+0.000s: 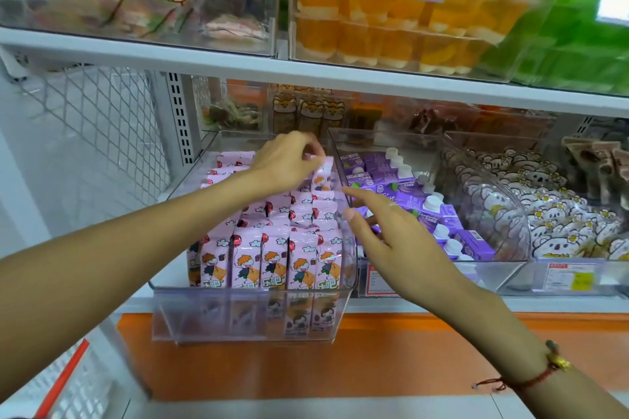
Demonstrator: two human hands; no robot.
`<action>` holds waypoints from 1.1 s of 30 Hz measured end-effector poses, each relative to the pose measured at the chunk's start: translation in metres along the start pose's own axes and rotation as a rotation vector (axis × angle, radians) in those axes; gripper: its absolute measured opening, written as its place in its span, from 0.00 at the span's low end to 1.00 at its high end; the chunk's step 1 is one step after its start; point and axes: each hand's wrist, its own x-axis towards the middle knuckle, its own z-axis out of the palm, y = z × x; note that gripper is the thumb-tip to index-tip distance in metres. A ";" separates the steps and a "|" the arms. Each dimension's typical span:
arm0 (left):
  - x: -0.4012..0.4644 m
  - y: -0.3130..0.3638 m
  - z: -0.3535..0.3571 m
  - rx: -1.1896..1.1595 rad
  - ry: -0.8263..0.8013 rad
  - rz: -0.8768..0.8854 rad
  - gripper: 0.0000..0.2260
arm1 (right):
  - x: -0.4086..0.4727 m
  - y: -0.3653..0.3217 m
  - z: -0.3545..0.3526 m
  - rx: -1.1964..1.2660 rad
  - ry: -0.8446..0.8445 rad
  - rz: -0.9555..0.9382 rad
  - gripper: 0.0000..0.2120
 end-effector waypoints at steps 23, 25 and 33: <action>-0.140 0.029 -0.035 -0.754 0.437 0.156 0.10 | 0.005 -0.068 0.002 0.705 0.053 -0.111 0.07; -0.141 0.025 -0.031 -0.657 0.371 0.128 0.10 | 0.010 -0.063 0.003 0.837 0.047 0.047 0.07; -0.140 0.016 -0.022 -0.389 0.335 0.103 0.18 | 0.009 -0.060 0.009 0.894 0.082 0.096 0.06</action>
